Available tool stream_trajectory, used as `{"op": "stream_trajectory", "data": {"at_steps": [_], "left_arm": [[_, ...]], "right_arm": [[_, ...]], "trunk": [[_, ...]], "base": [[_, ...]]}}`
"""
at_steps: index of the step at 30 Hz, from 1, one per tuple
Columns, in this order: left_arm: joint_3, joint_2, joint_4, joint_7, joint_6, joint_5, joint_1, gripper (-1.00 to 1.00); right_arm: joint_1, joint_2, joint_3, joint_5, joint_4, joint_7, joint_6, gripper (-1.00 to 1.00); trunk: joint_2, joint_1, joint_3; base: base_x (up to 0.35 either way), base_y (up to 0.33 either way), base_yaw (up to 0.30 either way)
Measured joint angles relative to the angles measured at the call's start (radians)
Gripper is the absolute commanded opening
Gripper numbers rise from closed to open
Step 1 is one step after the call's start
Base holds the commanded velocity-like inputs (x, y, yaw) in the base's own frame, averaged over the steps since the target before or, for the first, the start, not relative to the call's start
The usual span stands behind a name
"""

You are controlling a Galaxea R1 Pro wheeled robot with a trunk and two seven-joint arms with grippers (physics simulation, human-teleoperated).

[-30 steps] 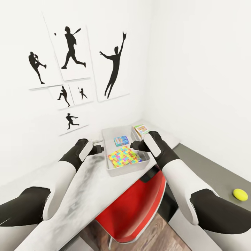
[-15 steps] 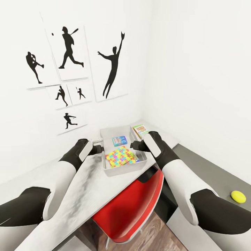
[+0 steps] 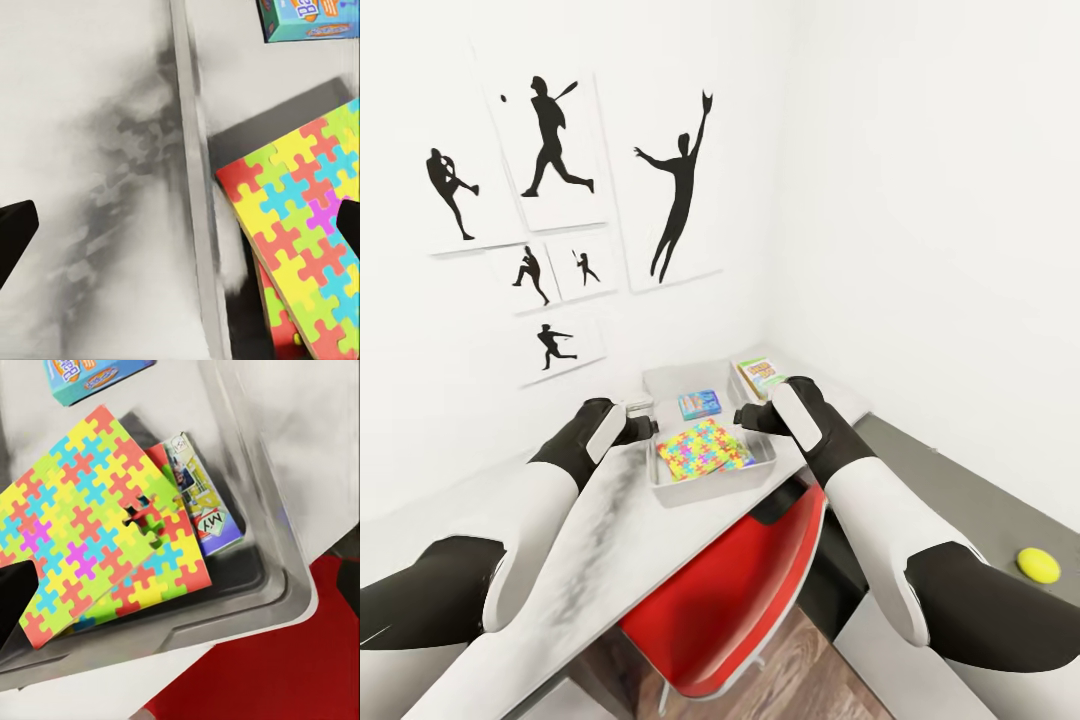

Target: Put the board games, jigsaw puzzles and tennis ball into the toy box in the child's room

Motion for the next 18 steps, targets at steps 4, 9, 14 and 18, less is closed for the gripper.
{"op": "stream_trajectory", "data": {"at_steps": [4,9,14,18], "left_arm": [[0.0,0.0,0.0,-0.002,0.0,0.0,0.0,1.0],[0.0,0.0,0.0,-0.002,0.0,0.0,0.0,1.0],[0.0,0.0,0.0,-0.002,0.001,0.0,0.0,1.0],[0.0,0.0,0.0,-0.002,0.0,0.0,0.0,1.0]], "right_arm": [[0.0,0.0,0.0,0.0,0.0,0.0,0.0,1.0],[0.0,0.0,0.0,0.0,0.0,0.0,0.0,1.0],[0.0,0.0,0.0,0.0,0.0,0.0,-0.001,1.0],[0.0,0.0,0.0,0.0,0.0,0.0,-0.001,1.0]], "trunk": [[0.0,0.0,0.0],[0.0,0.0,0.0],[0.0,0.0,0.0],[0.0,0.0,0.0]], "base": [[0.038,-0.147,0.0],[0.063,-0.082,0.014],[0.147,-0.146,0.167],[0.042,-0.041,0.267]]}}
